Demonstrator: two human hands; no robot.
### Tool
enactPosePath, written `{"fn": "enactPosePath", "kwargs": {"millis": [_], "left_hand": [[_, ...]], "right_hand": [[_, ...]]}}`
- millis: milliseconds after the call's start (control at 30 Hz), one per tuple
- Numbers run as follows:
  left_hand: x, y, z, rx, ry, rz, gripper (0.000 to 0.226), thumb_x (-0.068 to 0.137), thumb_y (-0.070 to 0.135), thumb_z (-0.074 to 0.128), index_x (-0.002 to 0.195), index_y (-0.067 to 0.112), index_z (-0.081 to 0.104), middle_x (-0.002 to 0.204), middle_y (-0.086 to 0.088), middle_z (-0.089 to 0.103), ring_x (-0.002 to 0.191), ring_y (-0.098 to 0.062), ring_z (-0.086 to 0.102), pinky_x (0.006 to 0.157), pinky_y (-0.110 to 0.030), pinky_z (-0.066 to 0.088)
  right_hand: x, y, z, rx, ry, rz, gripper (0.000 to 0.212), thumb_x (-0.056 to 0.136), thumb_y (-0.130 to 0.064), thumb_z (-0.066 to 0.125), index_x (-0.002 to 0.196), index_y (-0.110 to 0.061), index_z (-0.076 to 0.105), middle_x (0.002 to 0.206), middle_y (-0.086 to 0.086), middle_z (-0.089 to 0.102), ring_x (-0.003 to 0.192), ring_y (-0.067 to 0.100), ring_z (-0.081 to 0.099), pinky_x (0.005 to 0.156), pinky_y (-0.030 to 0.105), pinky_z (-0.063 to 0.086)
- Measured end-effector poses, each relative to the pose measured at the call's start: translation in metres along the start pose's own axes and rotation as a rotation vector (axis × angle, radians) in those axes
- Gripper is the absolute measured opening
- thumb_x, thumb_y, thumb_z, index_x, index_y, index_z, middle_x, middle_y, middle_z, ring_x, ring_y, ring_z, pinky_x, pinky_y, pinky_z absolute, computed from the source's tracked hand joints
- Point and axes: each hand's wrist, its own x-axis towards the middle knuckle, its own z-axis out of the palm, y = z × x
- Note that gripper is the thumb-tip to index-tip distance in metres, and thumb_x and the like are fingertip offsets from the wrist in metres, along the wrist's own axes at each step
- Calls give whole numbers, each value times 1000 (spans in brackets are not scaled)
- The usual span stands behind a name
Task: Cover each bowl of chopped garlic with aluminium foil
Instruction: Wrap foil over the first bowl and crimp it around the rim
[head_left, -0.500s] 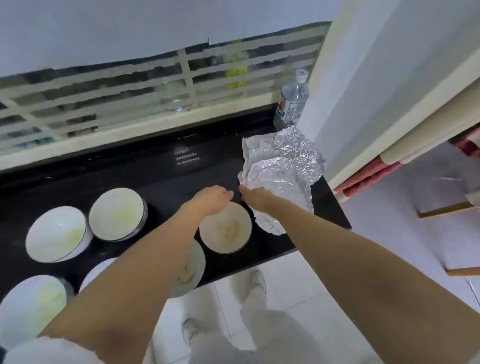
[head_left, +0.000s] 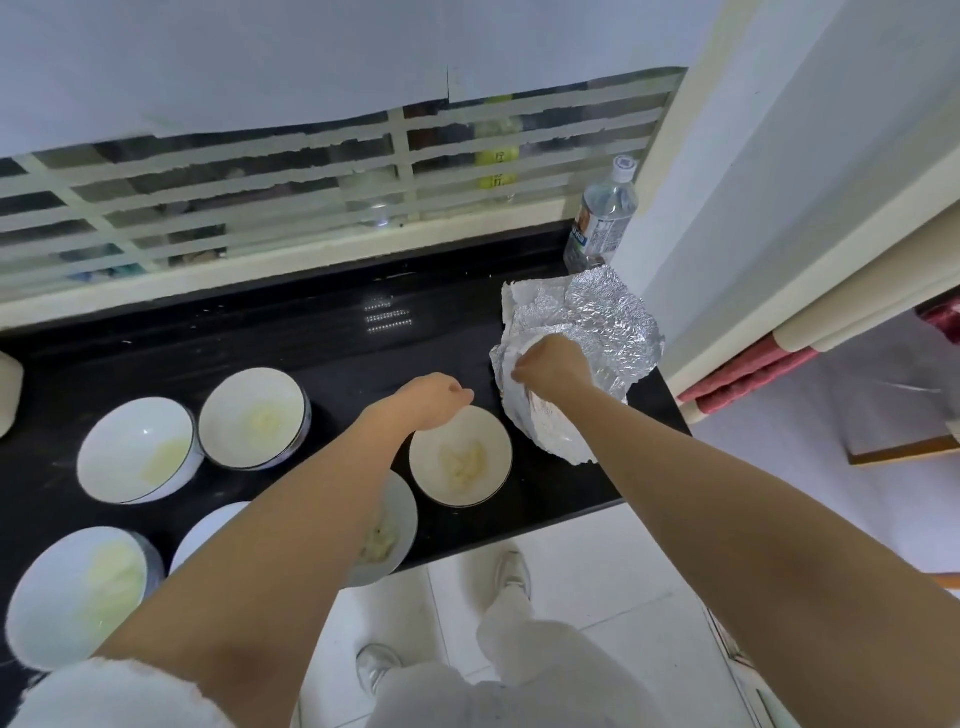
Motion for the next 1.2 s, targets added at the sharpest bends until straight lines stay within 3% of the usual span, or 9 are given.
{"fn": "enactPosePath", "kwargs": {"millis": [67,167,300,433,667,800,967,1067,1200], "left_hand": [[-8,-1,-3,-52,33,14,29,105,34,36,111,14,56,105,-3,53,93,-20,48,79,-29,37],[-17,-6,-9,-243,109,15,28,106,34,37,116,14,54,113,-7,56,103,-22,52,91,-31,39],[-31,-13,-26,-789,252,-66,56,105,47,32,149,13,37,146,-9,48,134,-28,44,115,-43,30],[-71,-47,-40,-1321,331,-15,65,91,69,42,137,24,53,130,-2,62,114,-23,62,102,-44,48],[-148,-145,-30,-1341,449,-17,28,89,16,71,114,6,65,93,-6,75,70,-16,71,67,-31,59],[-173,-195,-21,-1306,516,-120,53,58,23,91,102,3,68,102,-17,66,85,-32,62,84,-52,54],[-179,-231,-13,-1396,509,-163,32,80,20,80,104,3,69,106,-15,73,97,-32,70,92,-45,56],[-177,-241,-11,-1430,542,-163,25,86,19,74,104,4,68,104,-9,71,90,-23,67,78,-34,58],[-172,-245,-9,-1291,675,-195,28,84,8,75,68,6,53,76,-14,62,71,-22,62,59,-25,58]], "right_hand": [[-2,-5,-14,114,93,-56,9,82,-10,68,88,-13,74,91,3,71,88,20,67,83,33,55],[-12,-34,-42,441,157,-116,26,84,-10,65,110,-13,65,93,0,63,88,18,61,86,37,54],[-41,-93,-67,984,-304,-165,36,84,0,57,120,-6,56,80,4,50,75,16,50,66,29,49],[-70,-122,-50,1298,-593,-234,21,91,-1,43,99,-7,61,81,4,59,66,15,59,62,26,54],[-99,-125,41,1167,-601,-61,35,84,-5,48,117,-2,60,102,9,61,76,18,62,68,29,53],[-119,-130,81,947,-660,-29,19,92,-17,61,108,-7,64,84,3,66,68,14,64,71,30,54],[-127,-137,120,682,-551,-39,16,80,-7,75,93,-7,66,90,10,62,77,17,55,86,35,55],[-124,-138,128,721,-461,24,18,77,-5,77,85,-8,61,93,14,57,84,22,52,93,41,53],[-118,-141,127,704,-385,24,16,79,-6,76,77,-11,61,85,10,58,71,16,49,74,31,52]]}}
